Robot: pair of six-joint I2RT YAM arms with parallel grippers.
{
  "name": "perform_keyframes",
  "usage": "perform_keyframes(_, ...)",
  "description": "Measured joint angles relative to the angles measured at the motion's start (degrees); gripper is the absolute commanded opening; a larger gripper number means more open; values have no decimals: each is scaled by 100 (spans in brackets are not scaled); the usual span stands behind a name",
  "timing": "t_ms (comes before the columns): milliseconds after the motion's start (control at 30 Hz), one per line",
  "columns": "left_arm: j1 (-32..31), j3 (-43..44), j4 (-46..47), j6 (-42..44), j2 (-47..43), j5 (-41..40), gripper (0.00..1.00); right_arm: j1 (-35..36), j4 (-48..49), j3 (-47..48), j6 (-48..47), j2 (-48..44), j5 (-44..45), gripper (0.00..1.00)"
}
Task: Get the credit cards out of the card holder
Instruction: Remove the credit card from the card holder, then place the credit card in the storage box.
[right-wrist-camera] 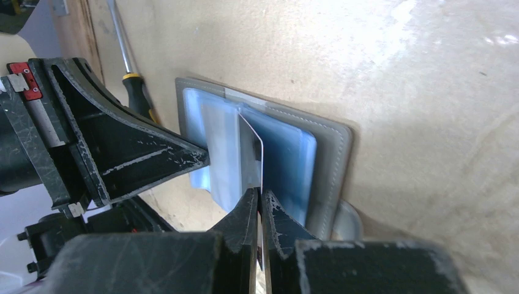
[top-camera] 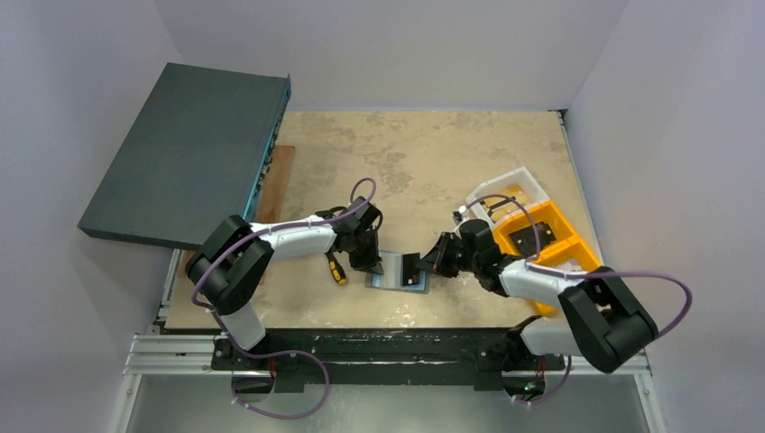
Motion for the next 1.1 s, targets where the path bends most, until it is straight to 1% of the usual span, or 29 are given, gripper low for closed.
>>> perform_keyframes(267,-20,-92,72,17,-116,-76,0,-2,-1104,-57,-70,-975,468,0)
perform_keyframes(467,-52,-105,-162,197,-264,-205,0,-7,-1552,-42,-83,-1268,599,0)
perform_keyframes(533,-79,-42,-313,297,-302,-245,8,-7,-1700,-9,-83,-1309,610,0)
perform_keyframes(600,-105,66,-463,391,-361,-264,20,-7,-1803,44,-85,-1340,616,0)
perform_keyframes(633,-120,122,-520,444,-400,-267,28,-7,-1867,81,-85,-1370,623,0)
perform_keyframes(700,-162,267,-636,544,-555,-267,50,-7,-1989,149,-85,-1438,640,0)
perform_keyframes(733,-175,334,-686,595,-662,-260,60,-9,-2050,181,-85,-1488,647,0)
perform_keyframes(800,-197,459,-785,699,-907,-256,76,-11,-2197,258,-85,-1587,699,0)
perform_keyframes(833,-203,520,-844,748,-1038,-251,81,-13,-2288,315,-85,-1639,741,0)
perform_keyframes(900,-203,662,-1021,859,-1287,-247,86,-26,-2518,479,-85,-1720,809,0)
perform_keyframes(1100,-201,933,-1602,1285,-1952,-234,88,-70,-3493,1207,-83,-2033,1443,0)
